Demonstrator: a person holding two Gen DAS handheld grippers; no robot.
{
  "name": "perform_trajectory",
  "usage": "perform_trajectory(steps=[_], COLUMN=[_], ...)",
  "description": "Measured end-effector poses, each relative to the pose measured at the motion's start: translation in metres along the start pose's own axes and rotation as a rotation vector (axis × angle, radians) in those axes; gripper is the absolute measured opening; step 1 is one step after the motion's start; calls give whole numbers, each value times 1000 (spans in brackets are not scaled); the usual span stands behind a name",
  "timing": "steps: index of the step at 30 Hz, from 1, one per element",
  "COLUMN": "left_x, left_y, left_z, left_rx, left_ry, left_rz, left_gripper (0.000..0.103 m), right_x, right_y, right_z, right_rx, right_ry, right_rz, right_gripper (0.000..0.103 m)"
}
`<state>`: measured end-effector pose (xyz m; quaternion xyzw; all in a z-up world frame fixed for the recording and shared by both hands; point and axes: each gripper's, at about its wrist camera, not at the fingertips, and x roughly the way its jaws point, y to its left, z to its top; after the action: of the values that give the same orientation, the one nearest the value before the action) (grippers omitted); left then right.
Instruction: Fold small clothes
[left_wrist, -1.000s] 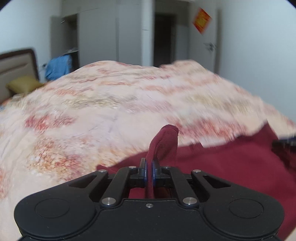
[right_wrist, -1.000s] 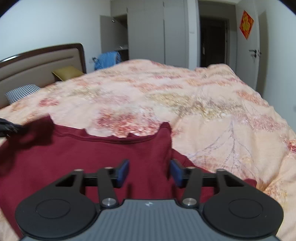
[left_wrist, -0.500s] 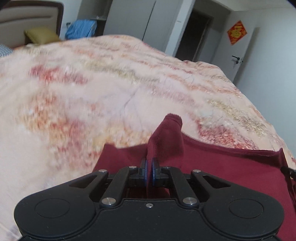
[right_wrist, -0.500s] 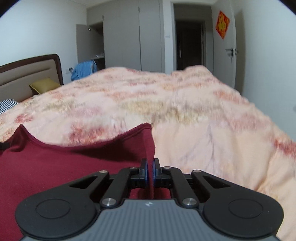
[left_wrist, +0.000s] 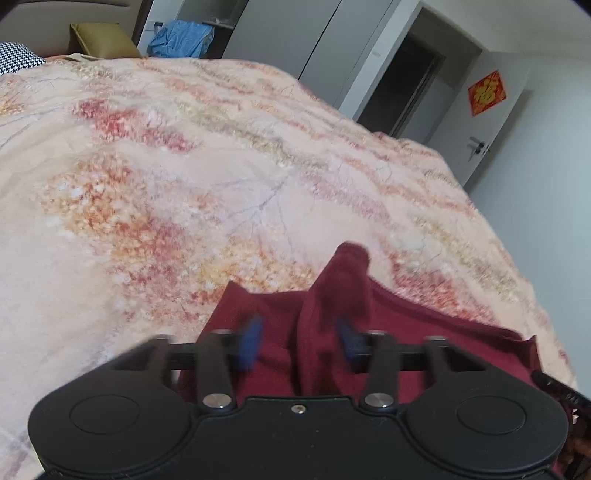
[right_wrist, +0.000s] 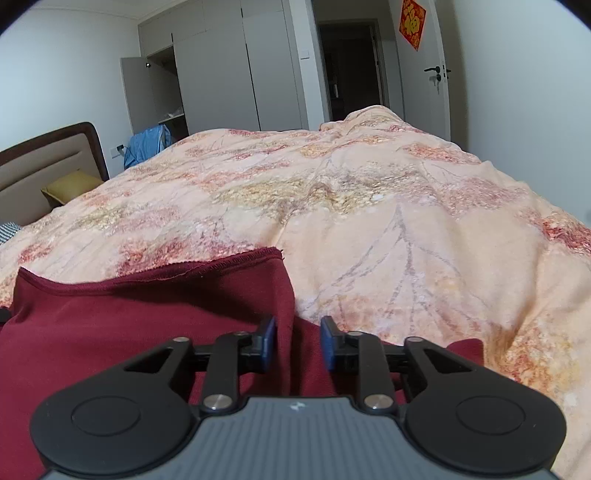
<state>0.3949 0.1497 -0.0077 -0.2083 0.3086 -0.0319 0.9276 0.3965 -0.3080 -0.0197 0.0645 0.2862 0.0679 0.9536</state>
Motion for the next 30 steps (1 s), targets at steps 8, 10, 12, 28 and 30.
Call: perform_trajectory(steps=[8, 10, 12, 28, 30], left_x=[-40, -50, -58, -96, -100], left_y=[-22, -27, -31, -37, -33], left_z=[1, -1, -3, -25, -33], left_rx=[120, 138, 141, 91, 58], left_ry=[-57, -72, -83, -95, -113], left_rz=[95, 114, 125, 107, 102], left_gripper=[102, 102, 102, 102, 102], right_x=[-30, -40, -51, -112, -115], right_y=[16, 22, 28, 113, 122], right_z=[6, 9, 10, -33, -45], right_rx=[-95, -119, -142, -201, -212], right_ry=[-56, -74, -98, -239, -255], right_rz=[-10, -13, -13, 67, 62], right_gripper=[94, 100, 103, 103, 103])
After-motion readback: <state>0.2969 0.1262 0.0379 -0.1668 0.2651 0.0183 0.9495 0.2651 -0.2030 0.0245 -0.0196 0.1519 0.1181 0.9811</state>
